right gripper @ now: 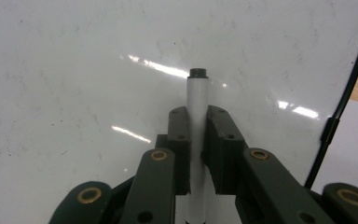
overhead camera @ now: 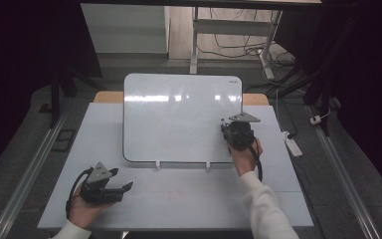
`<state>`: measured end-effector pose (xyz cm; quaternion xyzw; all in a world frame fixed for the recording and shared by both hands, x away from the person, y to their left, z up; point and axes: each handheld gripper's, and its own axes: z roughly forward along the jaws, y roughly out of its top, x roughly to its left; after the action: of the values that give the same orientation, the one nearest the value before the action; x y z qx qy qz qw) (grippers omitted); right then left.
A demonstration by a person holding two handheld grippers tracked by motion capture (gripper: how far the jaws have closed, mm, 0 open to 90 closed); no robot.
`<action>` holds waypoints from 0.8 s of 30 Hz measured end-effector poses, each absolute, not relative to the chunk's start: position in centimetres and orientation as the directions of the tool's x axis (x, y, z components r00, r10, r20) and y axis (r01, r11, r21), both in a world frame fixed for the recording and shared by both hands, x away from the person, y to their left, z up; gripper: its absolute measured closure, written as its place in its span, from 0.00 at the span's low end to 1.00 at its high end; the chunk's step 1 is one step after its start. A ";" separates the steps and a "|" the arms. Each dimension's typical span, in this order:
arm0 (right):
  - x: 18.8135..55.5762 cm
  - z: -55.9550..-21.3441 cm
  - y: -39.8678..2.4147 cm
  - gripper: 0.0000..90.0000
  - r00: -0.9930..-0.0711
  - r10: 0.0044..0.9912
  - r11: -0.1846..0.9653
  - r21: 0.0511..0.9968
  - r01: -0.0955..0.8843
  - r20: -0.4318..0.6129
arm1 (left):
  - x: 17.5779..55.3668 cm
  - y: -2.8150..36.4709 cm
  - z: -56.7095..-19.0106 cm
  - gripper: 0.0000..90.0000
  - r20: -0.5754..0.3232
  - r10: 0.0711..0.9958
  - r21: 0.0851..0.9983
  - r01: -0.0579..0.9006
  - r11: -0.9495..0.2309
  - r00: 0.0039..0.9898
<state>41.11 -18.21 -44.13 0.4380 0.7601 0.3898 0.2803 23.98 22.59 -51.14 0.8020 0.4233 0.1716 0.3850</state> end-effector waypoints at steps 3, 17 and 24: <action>41.1 -44.1 -18.3 0.89 -0.460 0.884 0.314 0.838 0.447 -0.087 | 24.0 22.6 -51.2 0.30 -0.051 0.811 0.762 0.548 -0.346 0.583; 39.1 -43.7 -19.0 0.53 -0.535 0.834 0.357 0.873 0.333 -0.137 | 24.2 22.7 -51.3 0.29 -0.059 0.813 0.759 0.556 -0.341 0.579; 36.9 -44.0 -20.5 0.49 -0.607 0.778 0.390 0.881 0.268 -0.160 | 24.3 22.7 -51.4 0.29 -0.065 0.810 0.761 0.554 -0.338 0.583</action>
<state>36.90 -20.46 -44.01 0.3349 0.7814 0.4392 0.2905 24.29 22.70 -51.37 0.8010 0.4255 0.1653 0.3873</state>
